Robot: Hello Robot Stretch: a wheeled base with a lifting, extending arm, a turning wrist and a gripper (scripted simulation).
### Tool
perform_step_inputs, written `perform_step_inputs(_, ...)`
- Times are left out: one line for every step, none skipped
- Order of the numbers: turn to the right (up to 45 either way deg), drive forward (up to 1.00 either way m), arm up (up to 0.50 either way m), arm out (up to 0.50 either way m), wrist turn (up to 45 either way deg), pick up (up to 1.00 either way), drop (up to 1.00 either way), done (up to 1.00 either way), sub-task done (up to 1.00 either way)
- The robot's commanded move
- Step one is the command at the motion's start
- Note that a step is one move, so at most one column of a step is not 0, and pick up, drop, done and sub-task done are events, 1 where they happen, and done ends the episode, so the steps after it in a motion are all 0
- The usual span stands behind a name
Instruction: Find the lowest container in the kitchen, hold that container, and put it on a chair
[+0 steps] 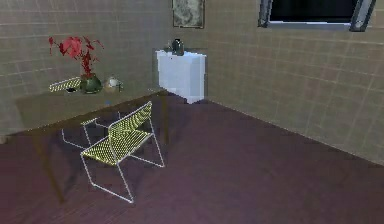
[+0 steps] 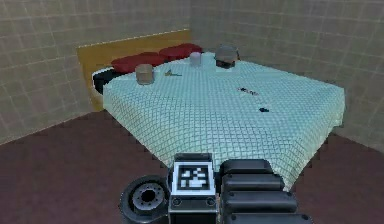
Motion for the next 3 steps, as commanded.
perform_step_inputs(0.0,1.0,0.0,0.0,0.0,0.0,0.0,0.0,0.0)
perform_step_inputs(-6.0,0.0,0.0,0.0,0.0,0.0,0.0,0.0,0.0)
perform_step_inputs(0.0,0.35,0.0,0.0,0.0,0.0,0.0,0.0,0.0)
